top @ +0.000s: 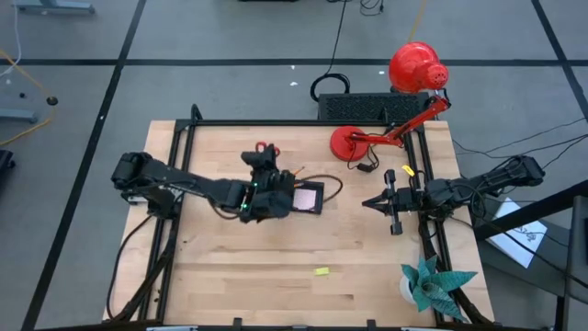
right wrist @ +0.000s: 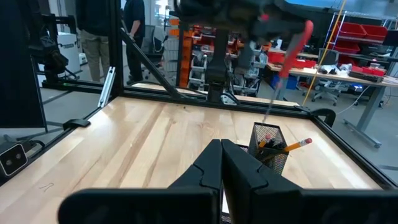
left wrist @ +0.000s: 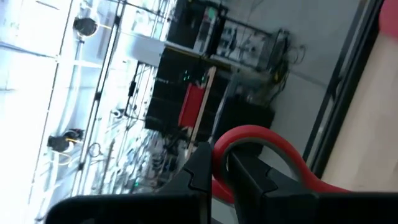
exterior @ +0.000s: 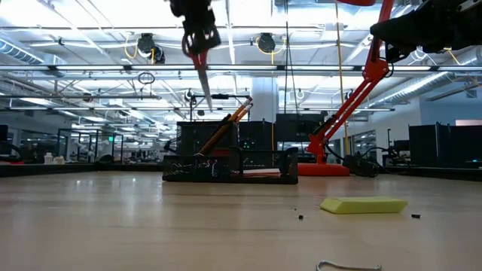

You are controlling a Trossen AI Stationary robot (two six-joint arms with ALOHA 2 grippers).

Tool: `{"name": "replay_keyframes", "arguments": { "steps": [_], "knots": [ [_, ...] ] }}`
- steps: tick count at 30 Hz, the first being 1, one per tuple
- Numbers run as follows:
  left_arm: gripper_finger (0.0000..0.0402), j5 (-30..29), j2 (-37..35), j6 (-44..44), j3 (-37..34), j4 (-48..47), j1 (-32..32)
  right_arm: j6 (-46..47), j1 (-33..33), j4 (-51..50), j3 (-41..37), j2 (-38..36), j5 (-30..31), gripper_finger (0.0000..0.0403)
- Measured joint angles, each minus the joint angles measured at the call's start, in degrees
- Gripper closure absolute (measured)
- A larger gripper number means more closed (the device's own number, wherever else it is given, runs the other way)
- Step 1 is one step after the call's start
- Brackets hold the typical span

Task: Pick and place office supplies into organizer
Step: Put the red scissors into the black desk organizer

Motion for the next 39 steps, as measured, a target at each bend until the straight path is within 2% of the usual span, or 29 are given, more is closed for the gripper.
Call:
{"name": "replay_keyframes", "arguments": {
  "steps": [9, 16, 20, 24, 28, 39],
  "knots": [
    [0.0367, 5.0, 1.4, 1.4, -1.8, -0.1, 4.6, -0.7, 0.0, 0.0, 0.0, 0.0, 0.1, 0.0403],
    [0.0367, 9.3, 7.2, 18.0, -1.9, 0.5, 4.9, -0.8, 0.0, -0.2, 0.0, 0.0, 2.9, 0.0403],
    [0.0367, 11.4, 10.1, 23.4, -1.9, 3.3, 5.2, -0.8, -0.1, -0.3, 0.0, 0.2, 2.9, 0.0403],
    [0.0367, 14.1, 12.0, 25.0, -1.9, 7.8, 5.5, -0.8, -0.1, -0.3, 0.0, 0.3, 3.0, 0.0403],
    [0.0367, 14.4, 13.7, 26.8, -1.8, 12.1, 5.4, -1.2, -0.1, -0.1, 0.0, 0.5, 3.0, 0.0403],
    [0.0367, 18.1, 16.4, 24.1, -1.9, 11.6, 5.9, -1.6, -0.1, -0.3, 0.0, 0.8, 3.0, 0.0403]
  ]
}}
